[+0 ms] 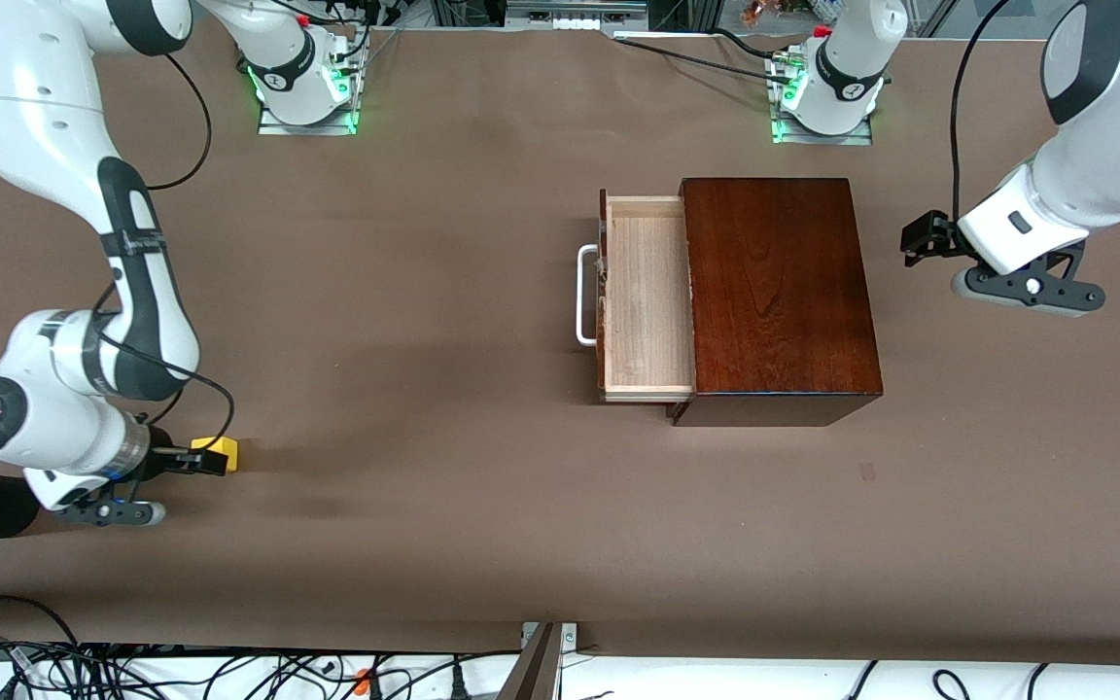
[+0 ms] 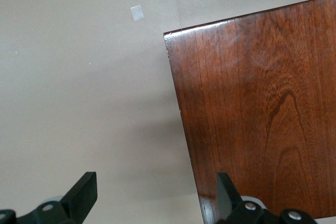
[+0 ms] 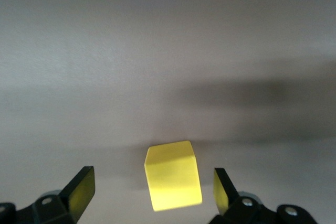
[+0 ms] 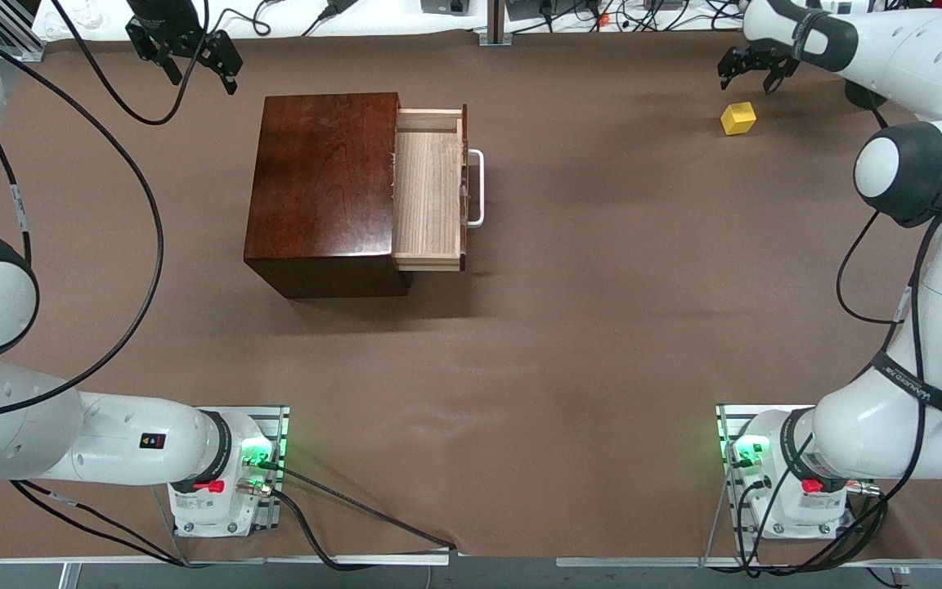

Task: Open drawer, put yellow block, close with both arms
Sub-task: 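Grasp the yellow cube with the right gripper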

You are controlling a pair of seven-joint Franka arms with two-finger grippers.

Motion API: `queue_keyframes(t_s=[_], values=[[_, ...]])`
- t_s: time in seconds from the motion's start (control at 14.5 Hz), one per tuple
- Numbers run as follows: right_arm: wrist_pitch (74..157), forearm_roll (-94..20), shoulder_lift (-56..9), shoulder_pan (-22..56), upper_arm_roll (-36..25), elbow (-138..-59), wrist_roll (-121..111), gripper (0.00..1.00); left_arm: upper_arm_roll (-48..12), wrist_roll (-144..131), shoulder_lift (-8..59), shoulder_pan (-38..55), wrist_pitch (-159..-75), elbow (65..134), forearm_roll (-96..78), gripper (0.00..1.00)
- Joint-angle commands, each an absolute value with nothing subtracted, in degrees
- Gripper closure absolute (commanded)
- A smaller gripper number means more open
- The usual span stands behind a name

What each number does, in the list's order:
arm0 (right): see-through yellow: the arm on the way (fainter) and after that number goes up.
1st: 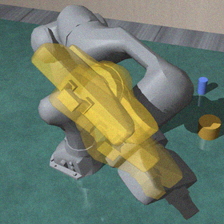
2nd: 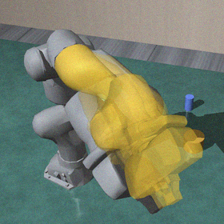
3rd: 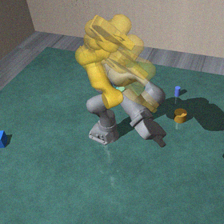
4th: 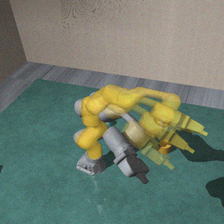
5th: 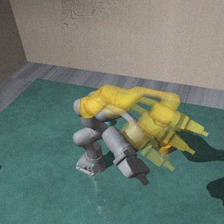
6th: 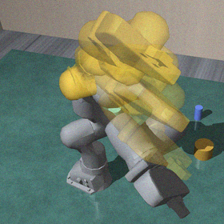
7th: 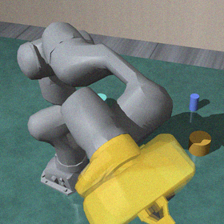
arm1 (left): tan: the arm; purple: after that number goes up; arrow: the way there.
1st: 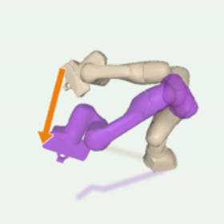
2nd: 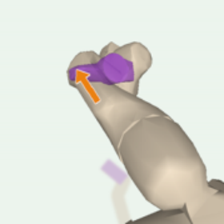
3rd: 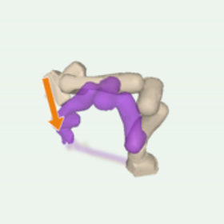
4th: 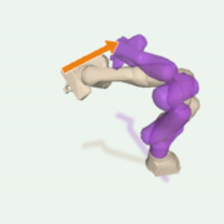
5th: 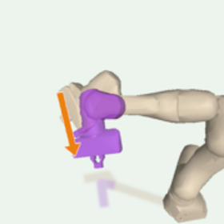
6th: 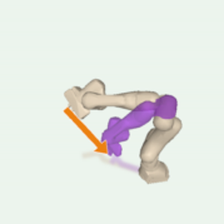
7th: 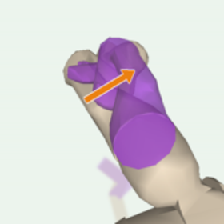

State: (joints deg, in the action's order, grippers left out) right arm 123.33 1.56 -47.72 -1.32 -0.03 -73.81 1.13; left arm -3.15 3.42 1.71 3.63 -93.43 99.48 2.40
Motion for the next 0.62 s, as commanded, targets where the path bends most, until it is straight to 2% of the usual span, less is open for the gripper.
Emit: queue_keyframes(t_s=[0.0, 0.21, 0.28, 0.35, 0.42, 0.48, 0.55], values=[[124.9, 1.0, -49.6, -1.8, 0.1, -74.1, -2.3, 0.00, -3.1, 3.4, 1.5, 3.2, -90.0, 96.0, 2.3, 0.00], [125.0, 1.2, -50.4, -1.9, -0.1, -75.1, -4.3, 0.00, -2.6, 3.3, 5.0, 2.6, -85.7, 88.9, 2.1, 0.00], [125.5, 1.4, -50.4, -1.9, -0.1, -75.8, -5.3, 0.09, -2.6, 3.2, 5.8, 2.3, -85.3, 87.7, 2.1, 0.00], [125.6, 1.4, -50.4, -1.9, -0.1, -76.4, -6.2, 0.32, -2.6, 3.2, 5.9, 2.2, -85.3, 87.5, 2.2, 0.00], [125.6, 1.3, -50.4, -1.9, -0.1, -76.6, -6.9, 0.65, -2.6, 2.6, 5.5, 2.0, -85.4, 88.5, 2.1, 0.00], [125.4, 1.3, -50.4, -2.1, -0.1, -76.6, -7.7, 0.86, -2.7, 0.6, 5.2, 1.2, -85.9, 89.5, 2.0, 0.00], [125.2, 1.3, -50.4, -2.2, -0.1, -76.6, -8.3, 0.96, -3.2, -2.1, 5.3, 1.1, -87.1, 89.5, 2.1, 0.00]])
